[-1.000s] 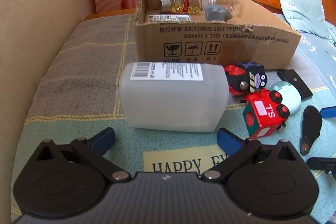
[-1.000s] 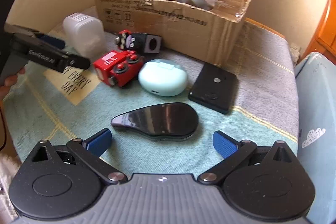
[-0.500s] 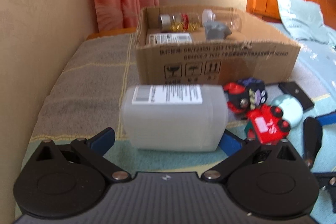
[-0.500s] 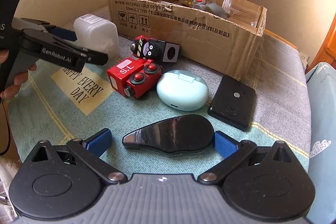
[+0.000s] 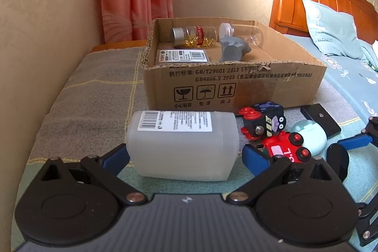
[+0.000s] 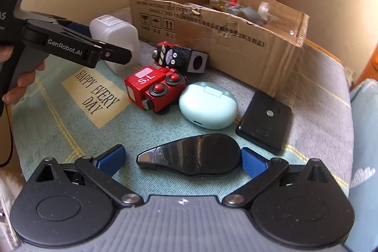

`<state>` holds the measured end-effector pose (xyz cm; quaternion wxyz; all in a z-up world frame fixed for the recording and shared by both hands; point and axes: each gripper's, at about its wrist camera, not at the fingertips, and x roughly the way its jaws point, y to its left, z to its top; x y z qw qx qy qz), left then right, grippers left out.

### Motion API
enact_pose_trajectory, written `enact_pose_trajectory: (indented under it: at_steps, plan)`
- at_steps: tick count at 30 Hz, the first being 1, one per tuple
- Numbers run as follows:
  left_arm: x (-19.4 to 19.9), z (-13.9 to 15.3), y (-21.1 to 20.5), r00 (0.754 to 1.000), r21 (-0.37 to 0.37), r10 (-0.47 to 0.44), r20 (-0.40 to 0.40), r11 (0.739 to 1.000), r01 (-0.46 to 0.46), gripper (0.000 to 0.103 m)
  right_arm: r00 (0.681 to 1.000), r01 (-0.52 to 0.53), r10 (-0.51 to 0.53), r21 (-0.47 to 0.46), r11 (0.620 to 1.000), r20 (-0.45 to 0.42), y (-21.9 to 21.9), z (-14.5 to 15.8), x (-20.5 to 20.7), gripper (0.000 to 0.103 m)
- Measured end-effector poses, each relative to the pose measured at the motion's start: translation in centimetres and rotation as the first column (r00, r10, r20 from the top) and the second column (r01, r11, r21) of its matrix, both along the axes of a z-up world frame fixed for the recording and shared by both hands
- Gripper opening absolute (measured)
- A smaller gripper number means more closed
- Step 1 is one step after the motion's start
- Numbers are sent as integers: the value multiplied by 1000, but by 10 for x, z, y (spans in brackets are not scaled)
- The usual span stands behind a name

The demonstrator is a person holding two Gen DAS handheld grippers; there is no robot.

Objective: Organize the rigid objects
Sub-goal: 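Close the right gripper on the black oval object while the left gripper grasps the white jug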

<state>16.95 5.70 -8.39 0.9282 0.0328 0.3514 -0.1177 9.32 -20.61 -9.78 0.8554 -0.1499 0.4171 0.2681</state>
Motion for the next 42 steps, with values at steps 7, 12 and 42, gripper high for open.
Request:
enact_pose_trajectory:
  at_steps: [7, 12, 42]
  plan:
    - [1, 1, -2, 1000, -1, 4, -1, 1000, -4, 99, 991, -130, 130, -9, 991, -28, -4, 2, 13, 103]
    - [1, -1, -4, 1000, -2, 22, 1, 1000, -22, 99, 989, -147, 146, -14, 989, -35, -3, 2, 11, 103]
    - [0, 9, 2, 998, -10, 37, -46, 999, -38, 83, 996, -61, 58, -56, 997, -61, -6, 11, 10, 93]
